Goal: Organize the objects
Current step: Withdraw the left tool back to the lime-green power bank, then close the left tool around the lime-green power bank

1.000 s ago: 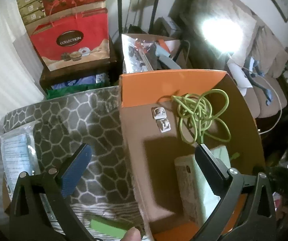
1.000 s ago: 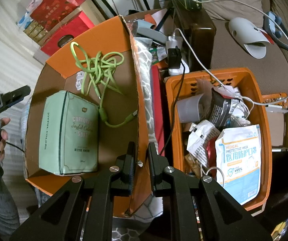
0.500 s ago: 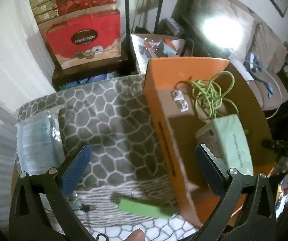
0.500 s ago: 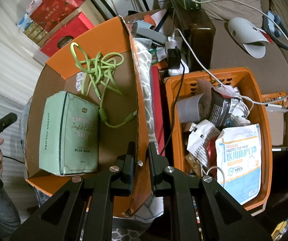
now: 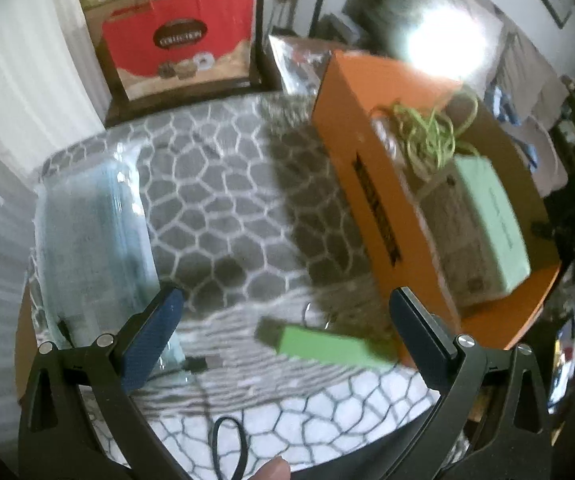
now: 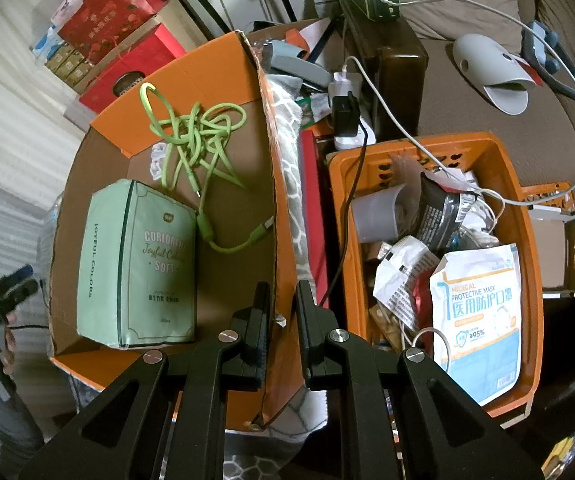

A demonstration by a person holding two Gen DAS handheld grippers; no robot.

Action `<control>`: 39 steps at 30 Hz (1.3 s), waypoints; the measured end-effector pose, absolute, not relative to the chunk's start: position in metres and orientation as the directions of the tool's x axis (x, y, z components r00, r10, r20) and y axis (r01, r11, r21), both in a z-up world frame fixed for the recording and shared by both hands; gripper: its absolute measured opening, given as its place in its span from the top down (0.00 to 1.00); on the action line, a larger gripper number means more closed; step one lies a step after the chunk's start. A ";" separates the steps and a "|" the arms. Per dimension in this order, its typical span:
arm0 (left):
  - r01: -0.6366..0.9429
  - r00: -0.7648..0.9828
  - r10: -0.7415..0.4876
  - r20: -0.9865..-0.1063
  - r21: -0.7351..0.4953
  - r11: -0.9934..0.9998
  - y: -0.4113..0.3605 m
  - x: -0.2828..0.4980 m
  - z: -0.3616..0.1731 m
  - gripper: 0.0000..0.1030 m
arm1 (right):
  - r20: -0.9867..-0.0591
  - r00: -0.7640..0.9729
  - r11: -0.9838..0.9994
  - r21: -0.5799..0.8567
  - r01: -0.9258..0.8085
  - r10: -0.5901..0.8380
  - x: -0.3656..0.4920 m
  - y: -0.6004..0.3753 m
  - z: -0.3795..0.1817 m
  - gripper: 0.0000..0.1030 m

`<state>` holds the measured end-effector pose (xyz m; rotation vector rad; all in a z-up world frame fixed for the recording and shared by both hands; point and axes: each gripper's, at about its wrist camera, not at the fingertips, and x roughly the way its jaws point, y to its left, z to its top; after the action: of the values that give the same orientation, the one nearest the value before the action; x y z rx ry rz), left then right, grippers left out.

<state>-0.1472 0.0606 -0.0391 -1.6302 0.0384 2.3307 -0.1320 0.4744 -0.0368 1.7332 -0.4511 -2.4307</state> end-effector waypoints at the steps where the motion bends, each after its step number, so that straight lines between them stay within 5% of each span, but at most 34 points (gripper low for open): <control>1: -0.257 -0.307 0.225 -0.925 -0.148 -0.955 0.060 -0.144 -0.043 0.00 | -0.903 -0.336 -0.948 0.309 -0.074 -0.269 -0.132 0.474 -0.037 0.89; 8: -0.261 -0.236 0.277 -0.931 -0.214 -0.941 0.057 -0.130 -0.068 0.00 | -0.903 -0.336 -0.948 0.309 -0.075 -0.267 -0.131 0.474 -0.037 0.89; 17: -0.482 -0.217 0.377 -0.901 -0.237 -0.844 0.086 -0.103 -0.081 0.00 | -0.902 -0.336 -0.947 0.312 -0.078 -0.270 -0.131 0.475 -0.037 0.88; 31: -0.587 -0.290 0.385 -0.876 -0.155 -0.795 0.107 -0.078 -0.090 0.00 | -0.902 -0.337 -0.947 0.311 -0.079 -0.269 -0.130 0.474 -0.038 0.88; 39: -0.600 -0.329 0.282 -0.901 -0.031 -0.799 0.121 -0.073 -0.096 0.00 | -0.901 -0.338 -0.946 0.314 -0.081 -0.270 -0.130 0.474 -0.038 0.88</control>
<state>-0.0734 0.1214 -0.0960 -1.3692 0.4202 2.1498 -0.1297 0.4737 -0.0377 1.7332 -0.4653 -2.4337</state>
